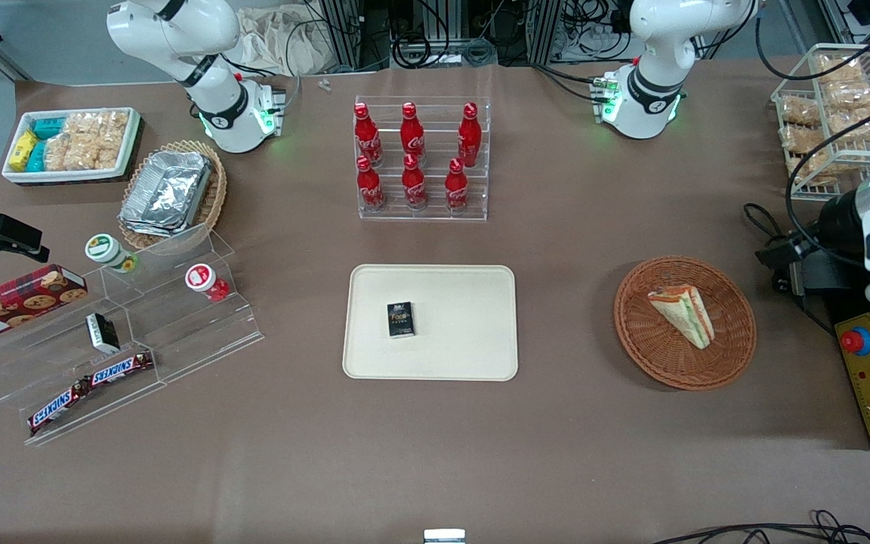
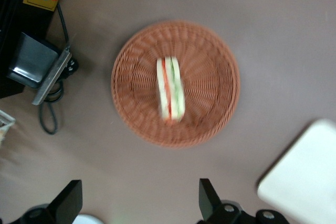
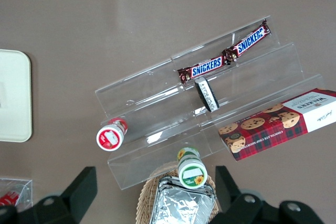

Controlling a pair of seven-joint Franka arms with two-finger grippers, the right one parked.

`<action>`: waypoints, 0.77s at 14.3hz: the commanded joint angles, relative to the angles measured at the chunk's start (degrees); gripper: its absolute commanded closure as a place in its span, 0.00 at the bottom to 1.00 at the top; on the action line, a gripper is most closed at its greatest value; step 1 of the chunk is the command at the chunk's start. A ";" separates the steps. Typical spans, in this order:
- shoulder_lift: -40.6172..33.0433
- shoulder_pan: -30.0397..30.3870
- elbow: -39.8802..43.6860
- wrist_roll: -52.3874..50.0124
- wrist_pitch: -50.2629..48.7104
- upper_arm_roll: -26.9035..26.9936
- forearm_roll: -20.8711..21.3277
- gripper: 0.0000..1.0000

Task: Place sandwich from basket to tray
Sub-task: 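Move the left gripper down over the wrapped sandwich in the wicker basket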

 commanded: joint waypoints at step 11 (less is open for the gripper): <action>6.59 0.04 -20.69 -19.46 29.44 2.27 0.19 0.00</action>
